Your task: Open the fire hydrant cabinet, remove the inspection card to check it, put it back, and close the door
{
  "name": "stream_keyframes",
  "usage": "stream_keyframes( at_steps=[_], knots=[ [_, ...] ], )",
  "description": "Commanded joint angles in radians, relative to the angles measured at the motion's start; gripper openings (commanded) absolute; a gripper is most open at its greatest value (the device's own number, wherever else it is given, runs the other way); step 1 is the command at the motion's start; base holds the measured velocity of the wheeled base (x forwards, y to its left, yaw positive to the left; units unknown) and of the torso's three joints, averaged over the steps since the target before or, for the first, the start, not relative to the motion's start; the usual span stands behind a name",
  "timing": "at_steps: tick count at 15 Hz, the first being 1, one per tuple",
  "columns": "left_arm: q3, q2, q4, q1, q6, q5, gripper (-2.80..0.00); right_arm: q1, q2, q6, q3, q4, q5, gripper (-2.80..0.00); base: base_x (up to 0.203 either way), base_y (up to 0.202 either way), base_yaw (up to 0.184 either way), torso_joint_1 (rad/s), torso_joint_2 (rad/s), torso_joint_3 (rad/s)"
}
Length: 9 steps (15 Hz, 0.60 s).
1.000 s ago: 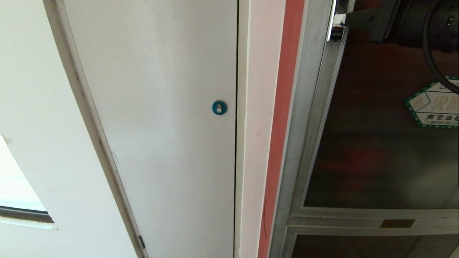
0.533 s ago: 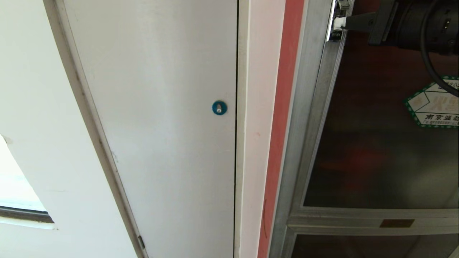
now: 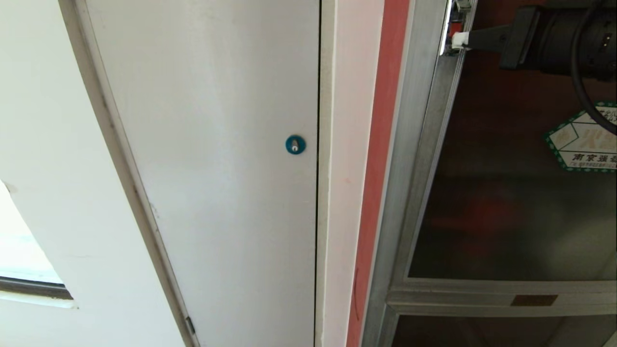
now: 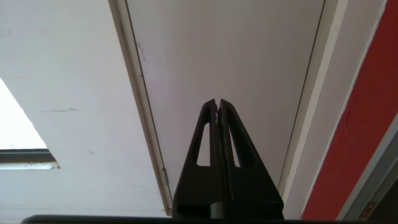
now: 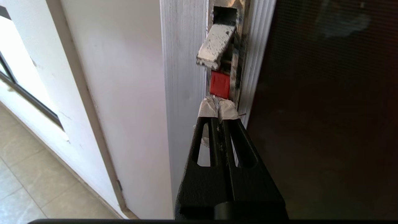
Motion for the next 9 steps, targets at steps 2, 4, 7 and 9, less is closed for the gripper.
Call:
stream_keyframes(
  at_steps=[2, 4, 7, 9],
  knots=[
    [0.028, 0.001, -0.001, 0.000, 0.000, 0.000, -2.80, 0.067, -0.126, 0.002, 0.085, -0.002, 0.001, -2.80, 0.000, 0.000, 0.000, 0.000, 0.00, 0.000],
    [0.028, 0.001, -0.001, 0.000, 0.000, 0.000, -2.80, 0.131, -0.195, 0.004, 0.164, -0.009, -0.042, -2.80, 0.000, 0.000, 0.000, 0.000, 0.00, 0.000],
    [0.028, 0.001, -0.001, 0.000, 0.000, 0.000, -2.80, 0.215, -0.247, 0.004, 0.299, -0.149, -0.198, -2.80, 0.000, 0.000, 0.000, 0.000, 0.00, 0.000],
    [0.028, 0.001, -0.001, 0.000, 0.000, 0.000, -2.80, 0.257, -0.241, -0.001, 0.347, -0.298, -0.395, -2.80, 0.000, 0.000, 0.000, 0.000, 0.00, 0.000]
  ],
)
